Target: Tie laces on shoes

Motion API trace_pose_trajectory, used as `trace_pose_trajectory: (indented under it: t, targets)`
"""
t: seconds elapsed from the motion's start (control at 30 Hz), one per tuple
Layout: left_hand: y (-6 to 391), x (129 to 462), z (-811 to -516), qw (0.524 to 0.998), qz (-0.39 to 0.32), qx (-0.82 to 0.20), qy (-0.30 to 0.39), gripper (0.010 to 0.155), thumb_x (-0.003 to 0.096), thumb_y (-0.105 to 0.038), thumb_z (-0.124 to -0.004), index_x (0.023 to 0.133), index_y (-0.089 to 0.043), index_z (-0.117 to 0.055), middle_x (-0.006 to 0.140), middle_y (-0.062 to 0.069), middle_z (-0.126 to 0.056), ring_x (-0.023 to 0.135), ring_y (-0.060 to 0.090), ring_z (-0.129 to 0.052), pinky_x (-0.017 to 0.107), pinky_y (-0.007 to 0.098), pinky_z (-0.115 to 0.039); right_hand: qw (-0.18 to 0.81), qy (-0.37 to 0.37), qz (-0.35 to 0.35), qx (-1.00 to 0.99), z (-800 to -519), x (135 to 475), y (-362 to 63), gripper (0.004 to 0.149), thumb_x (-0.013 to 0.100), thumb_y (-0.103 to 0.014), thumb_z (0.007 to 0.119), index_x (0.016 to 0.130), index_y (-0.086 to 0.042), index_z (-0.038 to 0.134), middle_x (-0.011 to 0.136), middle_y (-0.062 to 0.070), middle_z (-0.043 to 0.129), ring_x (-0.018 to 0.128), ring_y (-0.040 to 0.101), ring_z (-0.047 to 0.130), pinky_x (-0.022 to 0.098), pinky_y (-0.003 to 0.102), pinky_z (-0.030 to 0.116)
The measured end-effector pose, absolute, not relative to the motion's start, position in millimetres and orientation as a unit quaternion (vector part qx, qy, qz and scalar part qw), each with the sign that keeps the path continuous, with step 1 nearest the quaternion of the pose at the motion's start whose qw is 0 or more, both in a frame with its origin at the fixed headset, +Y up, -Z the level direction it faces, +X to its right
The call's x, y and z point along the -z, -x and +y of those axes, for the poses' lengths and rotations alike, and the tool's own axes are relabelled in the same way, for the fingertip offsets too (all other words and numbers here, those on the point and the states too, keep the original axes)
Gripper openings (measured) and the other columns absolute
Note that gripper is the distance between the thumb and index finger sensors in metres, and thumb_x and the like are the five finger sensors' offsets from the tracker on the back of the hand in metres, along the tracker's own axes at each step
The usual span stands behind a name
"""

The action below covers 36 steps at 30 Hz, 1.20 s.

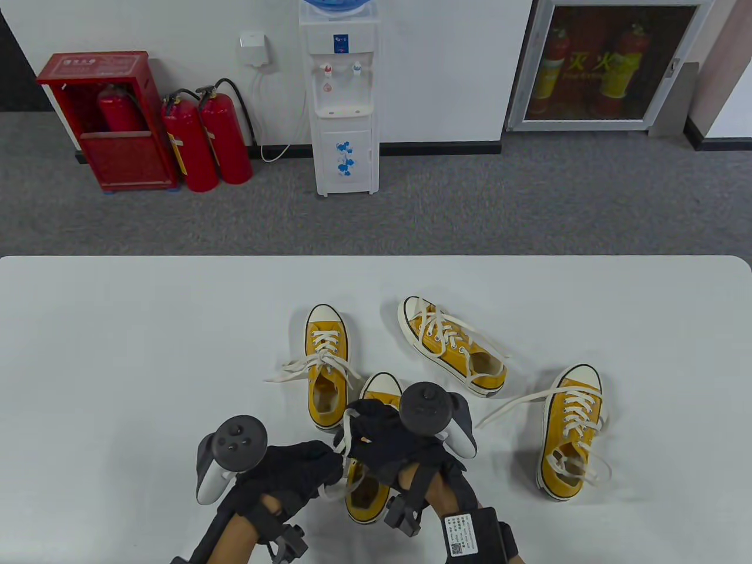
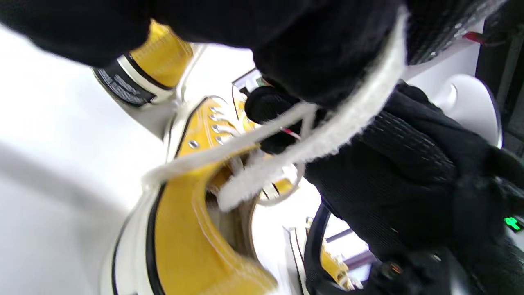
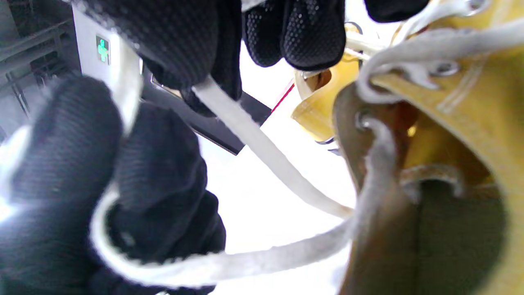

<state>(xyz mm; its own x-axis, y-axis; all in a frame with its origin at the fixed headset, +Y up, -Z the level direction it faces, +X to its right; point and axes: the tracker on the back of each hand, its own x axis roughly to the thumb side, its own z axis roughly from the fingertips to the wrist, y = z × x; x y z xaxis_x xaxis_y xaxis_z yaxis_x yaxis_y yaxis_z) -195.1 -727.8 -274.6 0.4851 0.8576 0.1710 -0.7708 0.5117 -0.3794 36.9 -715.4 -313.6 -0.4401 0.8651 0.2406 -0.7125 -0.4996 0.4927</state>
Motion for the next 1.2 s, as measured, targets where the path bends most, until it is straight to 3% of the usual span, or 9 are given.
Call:
trace_pose_trajectory:
  t: [0.2, 0.47, 0.7, 0.87, 1.0, 1.2]
  targets:
    - [215, 279, -727, 0.856, -0.132, -0.490, 0.096, 0.052, 0.0456, -0.065, -0.075, 0.070, -0.024, -0.096, 0.034, -0.012, -0.102, 0.004, 0.006, -0.095, 0.020, 0.041, -0.092, 0.512, -0.225, 0.155, -0.814, -707, 316, -48, 0.041, 0.047, -0.037, 0.076, 0.079, -0.013, 0.087, 0.104, 0.007, 0.051, 0.100, 0.039, 0.055, 0.070, 0.074, 0.033]
    - [231, 279, -720, 0.854, -0.118, -0.502, 0.071, 0.052, 0.0446, -0.068, -0.076, 0.068, -0.027, -0.098, 0.034, -0.012, -0.102, 0.005, 0.007, -0.094, 0.021, 0.042, -0.092, 0.531, -0.195, 0.099, -0.818, -693, 310, -65, 0.040, 0.047, -0.039, 0.078, 0.076, -0.013, 0.088, 0.103, 0.007, 0.053, 0.099, 0.039, 0.057, 0.070, 0.074, 0.031]
    - [239, 277, -707, 0.871, -0.119, -0.473, 0.052, 0.045, 0.0443, -0.065, -0.082, 0.058, -0.026, -0.101, 0.030, -0.013, -0.101, 0.004, 0.008, -0.094, 0.021, 0.043, -0.092, 0.547, -0.156, 0.017, -0.822, -678, 299, -89, 0.040, 0.047, -0.038, 0.078, 0.076, -0.012, 0.087, 0.104, 0.008, 0.051, 0.099, 0.040, 0.055, 0.070, 0.074, 0.031]
    - [251, 272, -695, 0.910, -0.090, -0.405, 0.003, 0.041, 0.0459, -0.066, -0.078, 0.054, -0.029, -0.096, 0.042, -0.009, -0.101, 0.016, 0.013, -0.098, 0.031, 0.048, -0.089, 0.566, -0.126, -0.031, -0.814, -668, 288, -115, 0.040, 0.047, -0.038, 0.079, 0.077, -0.012, 0.087, 0.103, 0.008, 0.051, 0.100, 0.040, 0.056, 0.070, 0.074, 0.031]
    - [266, 273, -690, 0.908, -0.058, -0.415, -0.018, 0.040, 0.0443, -0.068, -0.078, 0.044, -0.031, -0.094, 0.047, -0.007, -0.101, 0.022, 0.016, -0.100, 0.036, 0.051, -0.088, 0.566, -0.111, -0.051, -0.815, -663, 277, -142, 0.041, 0.047, -0.038, 0.078, 0.076, -0.011, 0.086, 0.102, 0.008, 0.054, 0.098, 0.041, 0.059, 0.070, 0.074, 0.033]
    - [294, 271, -691, 0.924, -0.020, -0.379, -0.048, 0.039, 0.0435, -0.067, -0.082, 0.045, -0.029, -0.093, 0.057, -0.006, -0.100, 0.032, 0.019, -0.103, 0.042, 0.053, -0.086, 0.521, -0.025, -0.067, -0.851, -670, 264, -183, 0.042, 0.046, -0.039, 0.077, 0.077, -0.011, 0.084, 0.102, 0.008, 0.054, 0.097, 0.040, 0.061, 0.071, 0.071, 0.036]
